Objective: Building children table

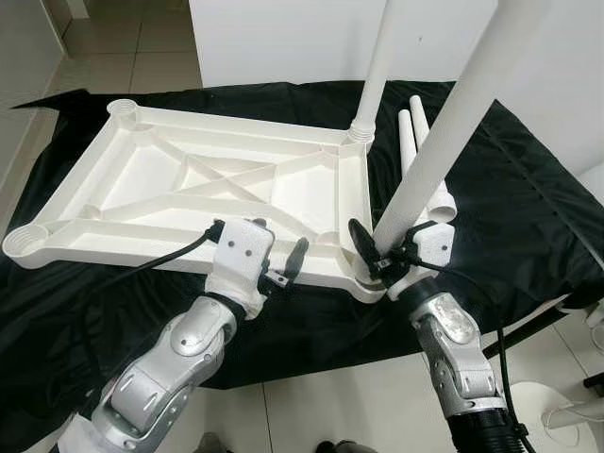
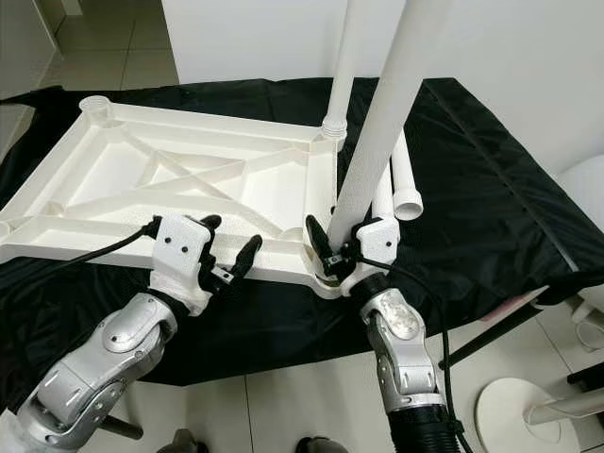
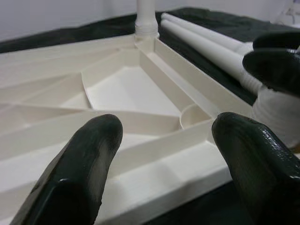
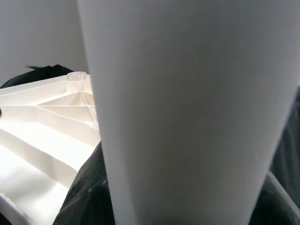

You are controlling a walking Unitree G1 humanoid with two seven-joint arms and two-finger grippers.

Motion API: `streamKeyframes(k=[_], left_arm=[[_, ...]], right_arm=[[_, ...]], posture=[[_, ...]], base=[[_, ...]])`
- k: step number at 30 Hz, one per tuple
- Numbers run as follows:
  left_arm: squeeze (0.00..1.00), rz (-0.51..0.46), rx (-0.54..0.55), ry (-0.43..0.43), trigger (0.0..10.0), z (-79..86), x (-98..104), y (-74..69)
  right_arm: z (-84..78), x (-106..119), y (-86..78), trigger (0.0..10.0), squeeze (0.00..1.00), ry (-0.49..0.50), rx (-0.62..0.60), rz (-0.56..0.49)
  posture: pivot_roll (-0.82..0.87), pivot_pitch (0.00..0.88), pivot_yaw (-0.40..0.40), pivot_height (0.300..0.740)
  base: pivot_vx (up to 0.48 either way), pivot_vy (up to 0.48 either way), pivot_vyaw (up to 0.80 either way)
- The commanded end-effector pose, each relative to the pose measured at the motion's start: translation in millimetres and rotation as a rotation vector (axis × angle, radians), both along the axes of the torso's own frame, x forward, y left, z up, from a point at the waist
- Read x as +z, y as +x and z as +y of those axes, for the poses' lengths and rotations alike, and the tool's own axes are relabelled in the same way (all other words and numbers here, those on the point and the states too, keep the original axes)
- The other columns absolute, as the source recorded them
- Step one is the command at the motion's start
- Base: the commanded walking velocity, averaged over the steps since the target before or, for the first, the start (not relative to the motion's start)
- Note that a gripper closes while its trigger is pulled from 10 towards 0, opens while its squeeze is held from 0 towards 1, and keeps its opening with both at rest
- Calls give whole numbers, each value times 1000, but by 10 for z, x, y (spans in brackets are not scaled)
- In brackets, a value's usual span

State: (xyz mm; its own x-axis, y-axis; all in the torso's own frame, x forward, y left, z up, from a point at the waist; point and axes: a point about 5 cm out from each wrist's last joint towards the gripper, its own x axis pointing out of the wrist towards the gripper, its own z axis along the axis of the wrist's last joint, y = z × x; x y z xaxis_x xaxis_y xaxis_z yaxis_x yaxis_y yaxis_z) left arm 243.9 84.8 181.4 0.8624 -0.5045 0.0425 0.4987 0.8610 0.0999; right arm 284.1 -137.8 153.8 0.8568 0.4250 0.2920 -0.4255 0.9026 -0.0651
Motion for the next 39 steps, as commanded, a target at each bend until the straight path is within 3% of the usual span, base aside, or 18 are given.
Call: streamKeyframes(k=[1, 17, 27, 39], left_arm=[[0, 52, -306, 36, 10000, -135, -62, -118], [0, 55, -320, 55, 10000, -114, -43, -102], [0, 61, -324, 59, 10000, -115, -38, -101], [0, 66, -329, 57, 10000, -117, -33, -104]], right_arm=[[-44, -234, -32, 10000, 0, -37, -2, 108], [10, -309, -143, 10000, 0, -124, 103, 99], [-42, -340, -210, 10000, 0, -148, 113, 97], [-36, -352, -151, 10000, 0, -147, 110, 99]], posture=[[28, 130, -10, 740], [26, 119, -10, 740], [22, 127, -12, 740], [27, 127, -2, 740]], base=[[0, 0, 0], [0, 0, 0], [0, 0, 0], [0, 0, 0]])
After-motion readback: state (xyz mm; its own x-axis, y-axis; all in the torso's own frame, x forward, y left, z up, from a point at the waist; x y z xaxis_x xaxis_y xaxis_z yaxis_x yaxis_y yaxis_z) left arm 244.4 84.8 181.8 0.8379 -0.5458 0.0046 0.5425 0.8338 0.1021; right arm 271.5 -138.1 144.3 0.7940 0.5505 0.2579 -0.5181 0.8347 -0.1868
